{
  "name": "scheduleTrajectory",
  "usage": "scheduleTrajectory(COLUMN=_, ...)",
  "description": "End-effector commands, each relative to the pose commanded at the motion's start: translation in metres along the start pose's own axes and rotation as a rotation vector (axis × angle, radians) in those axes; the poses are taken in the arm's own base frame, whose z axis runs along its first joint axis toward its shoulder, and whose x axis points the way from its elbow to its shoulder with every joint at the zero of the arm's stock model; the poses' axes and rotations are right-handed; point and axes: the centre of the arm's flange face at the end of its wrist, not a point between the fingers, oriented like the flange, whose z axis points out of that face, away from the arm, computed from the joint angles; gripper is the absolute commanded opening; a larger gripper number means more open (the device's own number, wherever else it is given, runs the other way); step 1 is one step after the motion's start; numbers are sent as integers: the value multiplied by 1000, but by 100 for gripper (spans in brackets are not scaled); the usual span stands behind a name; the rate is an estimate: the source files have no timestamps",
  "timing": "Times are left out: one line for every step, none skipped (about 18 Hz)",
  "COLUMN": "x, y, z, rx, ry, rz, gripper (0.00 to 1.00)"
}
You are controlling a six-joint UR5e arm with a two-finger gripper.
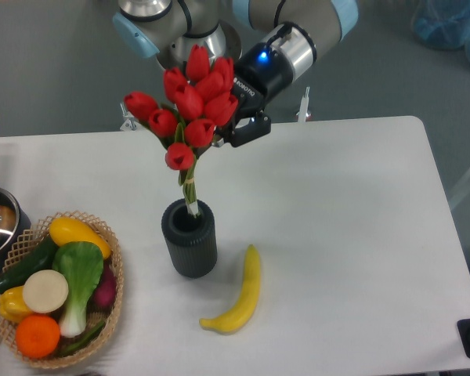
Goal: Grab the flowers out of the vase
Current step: 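Lift the gripped tulips straight up out of the black vase, then carry the tulip bunch up and away from the vase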
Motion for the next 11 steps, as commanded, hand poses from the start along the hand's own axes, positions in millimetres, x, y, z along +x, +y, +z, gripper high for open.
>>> scheduleTrajectory(x=2, y=-4, z=0, rx=0, ry=0, rz=5, gripper=48)
scheduleTrajectory(x=2, y=-6, z=-1, rx=0, ry=-2, rz=5, gripper=48)
scheduleTrajectory(x=1, y=-7, z=-4, rx=0, ry=-8, rz=0, gripper=48)
scheduleTrajectory(x=0, y=-8, z=-9, rx=1, ry=-19, rz=1, gripper=48)
scheduleTrajectory(x=-4, y=-10, z=-16, rx=1, ry=-36, rz=-5, gripper=48)
scheduleTrajectory(x=-12, y=-11, z=-29, rx=1, ry=-64, rz=-25, gripper=48)
scheduleTrajectory(x=-19, y=-10, z=-41, rx=-6, ry=-94, rz=-48, gripper=48)
scheduleTrajectory(x=-26, y=-7, z=-54, rx=-8, ry=-123, rz=-56, gripper=48)
scheduleTrajectory(x=-33, y=-6, z=-68, rx=-9, ry=-155, rz=-55, gripper=48)
scheduleTrajectory(x=-42, y=-4, z=-85, rx=-10, ry=-189, rz=-58, gripper=48)
scheduleTrajectory(x=-54, y=-3, z=-103, rx=-15, ry=-226, rz=-64, gripper=48)
